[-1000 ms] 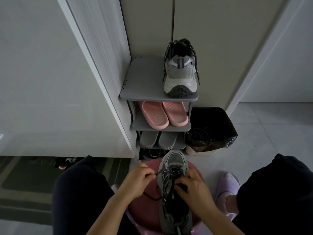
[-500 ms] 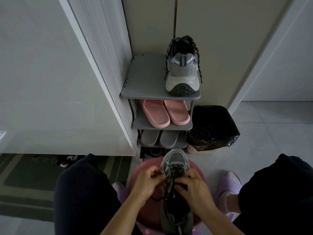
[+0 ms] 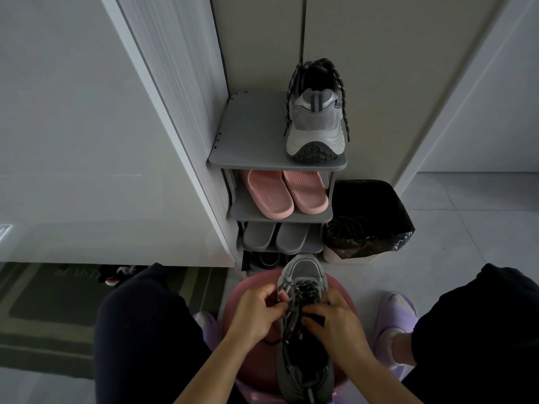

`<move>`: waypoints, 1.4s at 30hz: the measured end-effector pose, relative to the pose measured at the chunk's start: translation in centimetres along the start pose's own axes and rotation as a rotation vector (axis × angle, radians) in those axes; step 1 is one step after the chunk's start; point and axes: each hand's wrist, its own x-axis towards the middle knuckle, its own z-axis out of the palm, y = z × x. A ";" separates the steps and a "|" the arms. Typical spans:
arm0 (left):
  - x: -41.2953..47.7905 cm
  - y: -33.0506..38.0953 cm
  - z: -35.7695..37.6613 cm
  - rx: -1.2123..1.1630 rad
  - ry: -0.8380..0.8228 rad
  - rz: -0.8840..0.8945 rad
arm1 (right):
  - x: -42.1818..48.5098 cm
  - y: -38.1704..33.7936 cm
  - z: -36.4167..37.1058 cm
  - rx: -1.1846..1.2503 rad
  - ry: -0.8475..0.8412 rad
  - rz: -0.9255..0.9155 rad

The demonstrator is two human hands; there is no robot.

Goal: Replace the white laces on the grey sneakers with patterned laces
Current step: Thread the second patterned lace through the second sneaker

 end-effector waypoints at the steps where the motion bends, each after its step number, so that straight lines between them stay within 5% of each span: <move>1: 0.1 -0.2 0.0 0.009 -0.002 0.001 | 0.0 0.0 0.0 -0.001 0.001 -0.002; 16: -0.3 -0.6 1.8 0.036 0.046 -0.023 | 0.1 0.2 0.2 -0.054 -0.031 0.006; 24: -0.6 -0.5 3.4 -0.256 0.070 -0.220 | -0.1 0.7 0.5 0.388 0.059 0.124; 31: -0.5 -1.1 3.3 -0.257 0.107 -0.208 | 0.2 0.4 -0.4 0.752 0.155 0.232; 38: -0.6 -1.5 2.9 -0.215 0.104 -0.137 | 1.7 1.7 -4.4 1.031 0.492 0.443; 42: -0.7 -1.1 3.2 -0.113 0.082 -0.037 | 1.4 1.6 -4.4 1.070 0.429 0.464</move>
